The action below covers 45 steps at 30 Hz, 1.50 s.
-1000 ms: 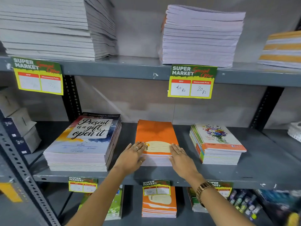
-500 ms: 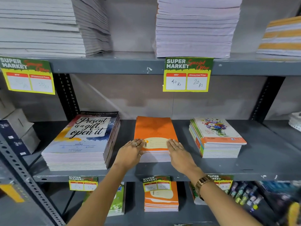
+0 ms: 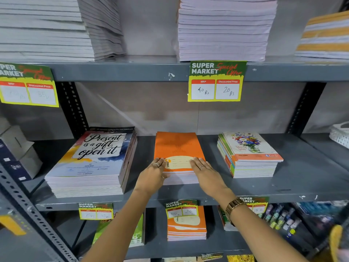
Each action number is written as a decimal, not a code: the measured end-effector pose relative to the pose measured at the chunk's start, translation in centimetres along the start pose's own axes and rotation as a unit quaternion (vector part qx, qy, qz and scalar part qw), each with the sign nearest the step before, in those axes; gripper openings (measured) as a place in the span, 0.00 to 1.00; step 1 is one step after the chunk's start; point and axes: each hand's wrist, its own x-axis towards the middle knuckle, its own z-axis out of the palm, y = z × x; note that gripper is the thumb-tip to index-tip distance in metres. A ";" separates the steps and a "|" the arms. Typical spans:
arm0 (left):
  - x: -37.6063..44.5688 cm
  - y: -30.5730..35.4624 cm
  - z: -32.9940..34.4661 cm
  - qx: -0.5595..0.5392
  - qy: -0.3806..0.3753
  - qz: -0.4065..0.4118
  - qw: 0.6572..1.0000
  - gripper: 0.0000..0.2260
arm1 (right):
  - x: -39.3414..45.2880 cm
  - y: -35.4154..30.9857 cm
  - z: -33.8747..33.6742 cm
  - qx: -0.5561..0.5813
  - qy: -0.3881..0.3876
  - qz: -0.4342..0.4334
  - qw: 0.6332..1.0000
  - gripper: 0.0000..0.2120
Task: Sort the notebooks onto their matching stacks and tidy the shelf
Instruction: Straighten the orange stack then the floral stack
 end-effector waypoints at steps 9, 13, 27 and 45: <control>0.1 -0.1 0.1 -0.039 0.002 -0.023 0.999 0.24 | 0.0 -0.1 -0.3 0.006 -0.004 0.005 1.000 0.35; 0.1 -0.1 0.4 -0.079 0.010 -0.040 0.996 0.23 | 0.0 -0.1 -0.3 0.023 -0.005 0.010 1.000 0.36; 1.0 0.3 -0.8 -0.254 0.033 -0.142 0.956 0.25 | 1.0 1.0 -1.2 0.127 -0.076 0.028 0.989 0.25; 1.1 0.0 -1.2 -0.245 0.006 -0.139 0.959 0.25 | 0.1 0.7 0.5 0.081 -0.013 0.031 0.996 0.26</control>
